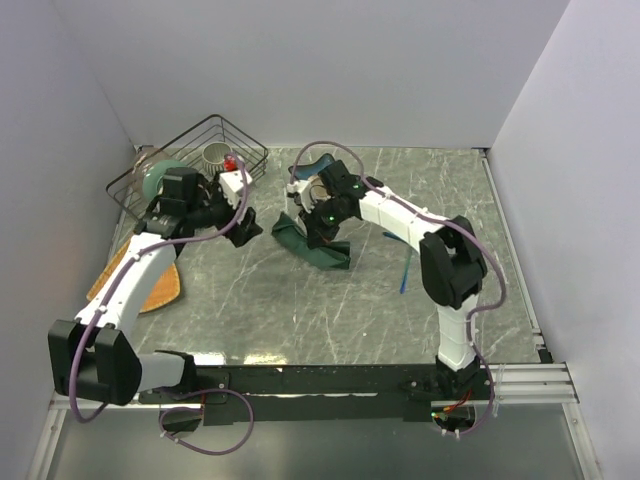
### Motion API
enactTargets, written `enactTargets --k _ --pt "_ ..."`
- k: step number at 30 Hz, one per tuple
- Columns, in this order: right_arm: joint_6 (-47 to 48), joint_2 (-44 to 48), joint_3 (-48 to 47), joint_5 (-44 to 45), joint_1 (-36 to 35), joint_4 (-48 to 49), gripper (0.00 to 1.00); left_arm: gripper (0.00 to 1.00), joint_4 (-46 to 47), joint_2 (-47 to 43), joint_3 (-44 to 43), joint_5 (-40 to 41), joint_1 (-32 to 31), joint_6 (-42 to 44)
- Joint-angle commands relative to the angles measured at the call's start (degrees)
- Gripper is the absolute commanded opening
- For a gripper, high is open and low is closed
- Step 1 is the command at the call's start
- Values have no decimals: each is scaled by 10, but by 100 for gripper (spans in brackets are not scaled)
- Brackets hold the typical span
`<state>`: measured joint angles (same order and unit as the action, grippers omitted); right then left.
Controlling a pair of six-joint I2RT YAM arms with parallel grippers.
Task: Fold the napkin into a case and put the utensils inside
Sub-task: Turn over the smaller rectangle-folded napkin at the center of the board.
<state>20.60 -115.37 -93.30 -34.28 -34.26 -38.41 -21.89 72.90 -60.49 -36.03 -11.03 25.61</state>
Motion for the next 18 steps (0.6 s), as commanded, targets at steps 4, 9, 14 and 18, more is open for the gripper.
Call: enactTargets --k 4,9,14,18 --pt "126 88 105 183 -50 179 0 97 -31 12 -8 -4 78 -117" --pt "197 127 226 315 -106 319 0 98 -41 26 3 -18 109 -147" --pt "255 169 335 373 -162 416 0 98 -54 35 10 -18 144 -137" --pt "321 195 424 424 -197 547 0 98 -53 39 14 -18 151 -137"
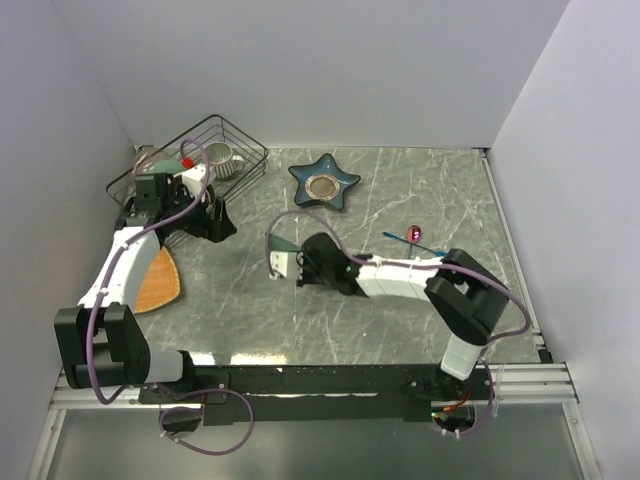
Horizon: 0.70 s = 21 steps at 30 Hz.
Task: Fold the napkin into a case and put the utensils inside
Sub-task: Turn over the smaller rectangle-folded napkin at the center of the board.
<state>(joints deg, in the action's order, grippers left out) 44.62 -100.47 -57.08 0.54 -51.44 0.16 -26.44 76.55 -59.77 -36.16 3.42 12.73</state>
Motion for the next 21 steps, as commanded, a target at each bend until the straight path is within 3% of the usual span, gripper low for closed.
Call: enactTargets --k 1,9,15,21 --pt "88 48 74 83 -33 177 0 98 -8 3 7 -18 7 -7" --pt "151 27 172 138 -100 314 0 98 -23 11 17 -29 8 19" --pt "165 19 203 153 -132 338 0 98 -35 -5 37 -37 8 34" --pt "167 21 222 154 -150 326 14 98 -36 -25 56 -41 9 39"
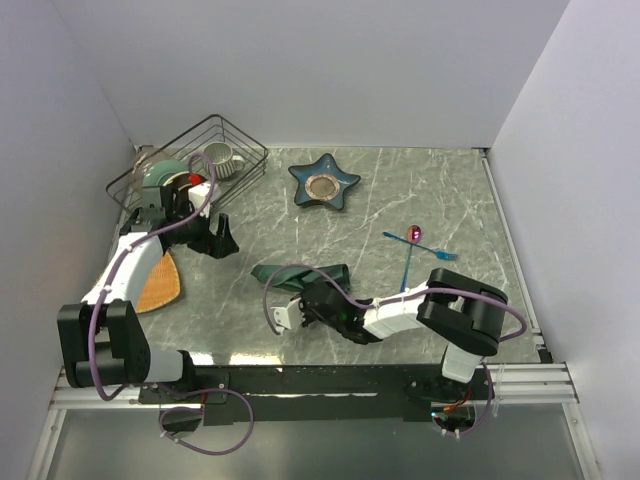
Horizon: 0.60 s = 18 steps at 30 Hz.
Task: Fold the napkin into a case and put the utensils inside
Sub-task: Turn over the smaller rectangle-folded napkin at the center of the board.
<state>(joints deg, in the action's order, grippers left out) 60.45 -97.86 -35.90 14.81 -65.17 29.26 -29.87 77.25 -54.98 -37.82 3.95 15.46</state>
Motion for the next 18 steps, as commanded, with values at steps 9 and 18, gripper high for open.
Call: enactTargets --k 9,18 --pt "-33 18 12 3 -33 -38 64 98 -15 -48 12 -37 3 22" --pt "-144 99 -43 -75 -36 -229 100 99 -54 -74 6 -72 4 31"
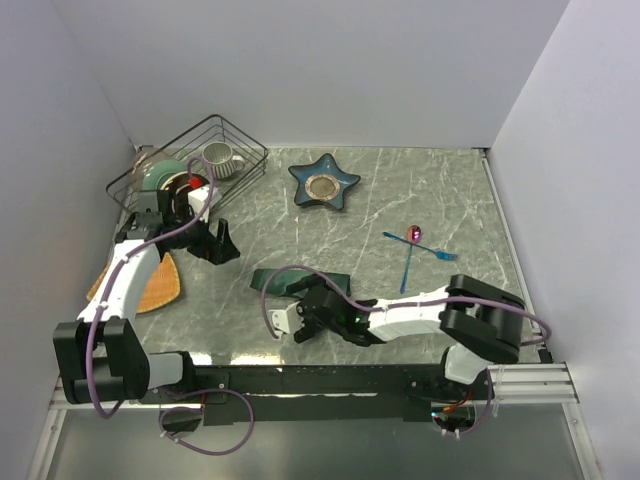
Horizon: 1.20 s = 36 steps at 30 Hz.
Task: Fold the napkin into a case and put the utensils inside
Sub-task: Turn over the smaller rectangle-folded napkin at the center of the board, then smooth out the smaller rectangle-folded napkin at the center of the board.
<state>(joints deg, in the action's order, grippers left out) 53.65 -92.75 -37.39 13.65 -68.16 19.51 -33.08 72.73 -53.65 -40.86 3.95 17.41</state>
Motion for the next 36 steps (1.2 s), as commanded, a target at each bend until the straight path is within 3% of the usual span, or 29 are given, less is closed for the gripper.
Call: enactTargets --k 1,7,11,13,16,17,19,20,21,22,23,24,26,31,36 --pt "-88 65 -34 -74 -6 -152 100 99 -25 -31 -9 -47 4 10" --pt "-207 156 -98 -167 20 -313 100 99 -50 -10 -37 -119 1 -17" --pt "-314 172 -170 -257 123 -423 100 99 -53 26 -37 -163 -29 -47" --pt "-346 161 -210 -327 162 -453 100 99 -12 45 -30 -188 -53 -82" --pt "-416 128 -245 -414 228 -491 100 86 70 74 -10 -221 -79 -190" --pt "-456 116 -251 -432 240 -498 99 75 86 84 -5 -230 -94 -206" --pt "-491 83 -258 -497 273 -500 88 60 109 121 -7 -246 -111 -234" --pt "-529 72 -257 -515 282 -489 83 45 119 137 -10 -262 -124 -238" --pt "-549 57 -252 -530 294 -482 72 38 126 150 -8 -268 -128 -243" --pt "-586 49 -249 -551 302 -472 68 28 132 177 -7 -274 -131 -255" --pt "-603 42 -246 -561 306 -452 64 24 141 189 -4 -286 -136 -256" --pt "-616 28 -237 -570 312 -444 57 20 136 204 -5 -289 -140 -251" --pt "-649 12 -232 -587 325 -426 53 15 121 246 -15 -299 -148 -221" --pt "-676 -43 -211 -599 349 -412 51 11 29 332 -33 -298 -153 -115" --pt "-660 -108 -212 -566 370 -424 51 7 48 372 -20 -271 -149 -120"
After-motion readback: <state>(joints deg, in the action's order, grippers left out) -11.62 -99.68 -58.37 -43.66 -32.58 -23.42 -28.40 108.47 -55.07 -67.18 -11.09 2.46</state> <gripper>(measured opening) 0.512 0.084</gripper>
